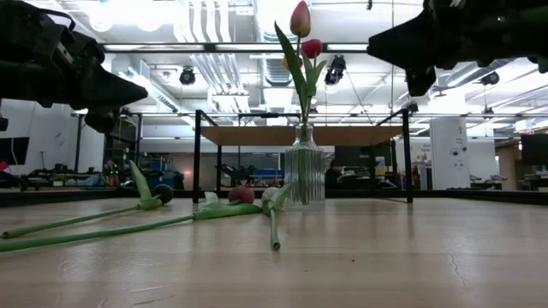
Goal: Pick and place flowers into a vace then onto a shelf
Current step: Put the black tulip into the bottom transparent vase
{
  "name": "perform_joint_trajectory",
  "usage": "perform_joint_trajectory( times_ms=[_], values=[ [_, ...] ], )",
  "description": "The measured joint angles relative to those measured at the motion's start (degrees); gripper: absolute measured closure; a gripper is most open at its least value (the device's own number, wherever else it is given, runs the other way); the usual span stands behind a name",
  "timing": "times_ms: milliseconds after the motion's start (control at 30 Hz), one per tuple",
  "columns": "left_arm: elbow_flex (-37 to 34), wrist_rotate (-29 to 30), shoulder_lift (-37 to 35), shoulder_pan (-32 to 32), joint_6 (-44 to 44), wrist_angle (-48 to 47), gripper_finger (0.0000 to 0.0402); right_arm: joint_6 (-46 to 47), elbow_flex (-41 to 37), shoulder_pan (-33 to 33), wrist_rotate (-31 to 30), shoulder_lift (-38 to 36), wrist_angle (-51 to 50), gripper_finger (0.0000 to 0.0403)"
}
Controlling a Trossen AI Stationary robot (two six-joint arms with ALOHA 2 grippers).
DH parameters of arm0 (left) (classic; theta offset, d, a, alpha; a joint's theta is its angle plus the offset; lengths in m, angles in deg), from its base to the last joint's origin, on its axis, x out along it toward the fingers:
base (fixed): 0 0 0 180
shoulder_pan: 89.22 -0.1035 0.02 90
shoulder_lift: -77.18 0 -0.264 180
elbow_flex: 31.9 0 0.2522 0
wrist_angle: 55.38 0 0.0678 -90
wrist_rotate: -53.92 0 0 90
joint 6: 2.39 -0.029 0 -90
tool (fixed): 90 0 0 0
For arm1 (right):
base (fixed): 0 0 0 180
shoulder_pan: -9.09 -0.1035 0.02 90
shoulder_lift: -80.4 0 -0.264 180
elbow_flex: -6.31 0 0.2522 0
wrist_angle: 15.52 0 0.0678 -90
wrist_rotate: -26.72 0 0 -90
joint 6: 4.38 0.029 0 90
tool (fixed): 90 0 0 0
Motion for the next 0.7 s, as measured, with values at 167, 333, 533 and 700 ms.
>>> perform_joint_trajectory(
  times_ms=[167, 333, 533, 700],
  values=[
    [0.0, 0.44, 0.0, 0.03, -0.04, 0.29, 0.0385, -4.85, -1.82, 0.95, -1.58, -5.92, 0.46, 0.0388],
    [0.0, 0.42, 0.0, 0.04, -0.07, 0.26, 0.0385, -8.47, -6.68, 1.33, -4.85, -17.33, 0.06, 0.0394],
    [0.0, 0.4, 0.0, 0.04, -0.11, 0.26, 0.0385, -6.47, -13.24, 2.62, -4.57, -30.64, -0.41, 0.0394],
    [0.0, 0.4, 0.0, 0.0, 0.07, 0.3, 0.0384, -9.48, -14.73, 3.18, -4.52, -38.23, -4.2, 0.0394]
  ],
)
